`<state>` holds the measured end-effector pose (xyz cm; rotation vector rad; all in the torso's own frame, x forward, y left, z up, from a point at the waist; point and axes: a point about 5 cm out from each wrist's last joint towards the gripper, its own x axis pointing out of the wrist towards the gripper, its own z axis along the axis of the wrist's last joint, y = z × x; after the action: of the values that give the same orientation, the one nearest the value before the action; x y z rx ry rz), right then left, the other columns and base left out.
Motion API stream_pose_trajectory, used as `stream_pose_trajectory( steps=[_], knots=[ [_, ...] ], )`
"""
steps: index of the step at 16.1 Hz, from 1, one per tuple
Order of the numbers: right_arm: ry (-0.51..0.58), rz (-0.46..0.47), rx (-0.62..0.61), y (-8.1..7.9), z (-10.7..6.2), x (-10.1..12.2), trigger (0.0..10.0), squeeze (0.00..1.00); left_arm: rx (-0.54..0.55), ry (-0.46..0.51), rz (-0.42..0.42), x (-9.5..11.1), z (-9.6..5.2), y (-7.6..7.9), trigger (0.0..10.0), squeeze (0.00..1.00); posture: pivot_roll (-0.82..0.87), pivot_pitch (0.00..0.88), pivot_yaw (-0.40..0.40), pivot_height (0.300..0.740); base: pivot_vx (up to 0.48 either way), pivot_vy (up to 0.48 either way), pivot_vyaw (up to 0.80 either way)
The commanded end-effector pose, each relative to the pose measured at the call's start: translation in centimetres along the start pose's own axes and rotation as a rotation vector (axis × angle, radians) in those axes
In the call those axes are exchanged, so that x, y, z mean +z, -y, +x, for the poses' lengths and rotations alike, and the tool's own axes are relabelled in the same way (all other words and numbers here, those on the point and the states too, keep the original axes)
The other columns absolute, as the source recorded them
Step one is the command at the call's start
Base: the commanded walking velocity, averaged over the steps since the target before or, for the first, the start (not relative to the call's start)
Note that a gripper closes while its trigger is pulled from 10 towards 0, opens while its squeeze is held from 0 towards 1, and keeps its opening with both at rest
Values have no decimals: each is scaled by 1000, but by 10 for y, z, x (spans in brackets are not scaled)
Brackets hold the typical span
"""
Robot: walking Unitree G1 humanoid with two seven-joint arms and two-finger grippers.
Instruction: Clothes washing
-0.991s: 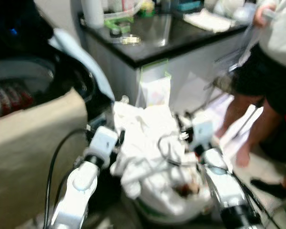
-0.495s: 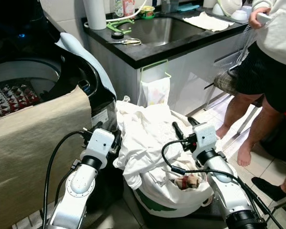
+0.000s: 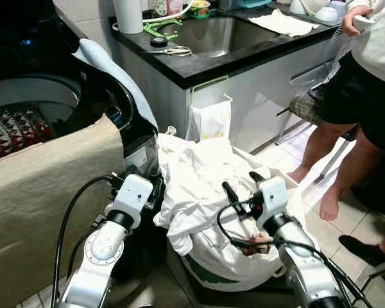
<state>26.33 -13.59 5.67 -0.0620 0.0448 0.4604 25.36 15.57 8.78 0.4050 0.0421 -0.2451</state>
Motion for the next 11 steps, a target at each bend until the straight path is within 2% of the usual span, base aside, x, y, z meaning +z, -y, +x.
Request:
stream_pose_trajectory(
  steps=[1, 3, 4, 5, 7, 9, 10, 11],
  knots=[
    [18, -41, -2, 0, 0, 5, 10000, 1000, 0, -39, -3, -7, -2, -1, 10000, 0, 52, 0, 9, 740, 0, 0, 0],
    [20, -103, -74, 9, 4, 10, 10000, 1000, -3, -41, -2, -7, 3, -3, 10000, 0, 47, 0, 7, 740, 0, 0, 0],
    [35, -113, -84, 13, 4, 15, 10000, 0, 4, -50, 16, -9, 6, -12, 10000, 0, 36, 0, 4, 740, 0, 0, 0],
    [50, -119, -83, 14, 4, 19, 10000, 0, 11, -60, 35, -11, 8, -18, 10000, 0, 36, 0, 4, 740, 0, 0, 0],
    [32, -128, -74, 22, -5, 20, 10000, 0, -94, -118, 111, -19, 13, -40, 10000, 0, 5, 0, -29, 740, 0, 0, 0],
    [0, -147, -80, 29, -14, 18, 10000, 0, -139, -148, 154, -21, 21, -47, 10000, 0, -21, 0, -41, 740, 0, 0, 0],
    [-7, -149, -86, 32, -17, 17, 10000, 0, -149, -151, 155, -20, 24, -46, 10000, 0, -29, 0, -41, 740, 0, 0, 0],
    [-21, -146, -102, 36, -22, 17, 10000, 0, -192, -166, 176, -22, 33, -39, 10000, 0, -51, 0, -39, 740, 0, 0, 0]
  ],
)
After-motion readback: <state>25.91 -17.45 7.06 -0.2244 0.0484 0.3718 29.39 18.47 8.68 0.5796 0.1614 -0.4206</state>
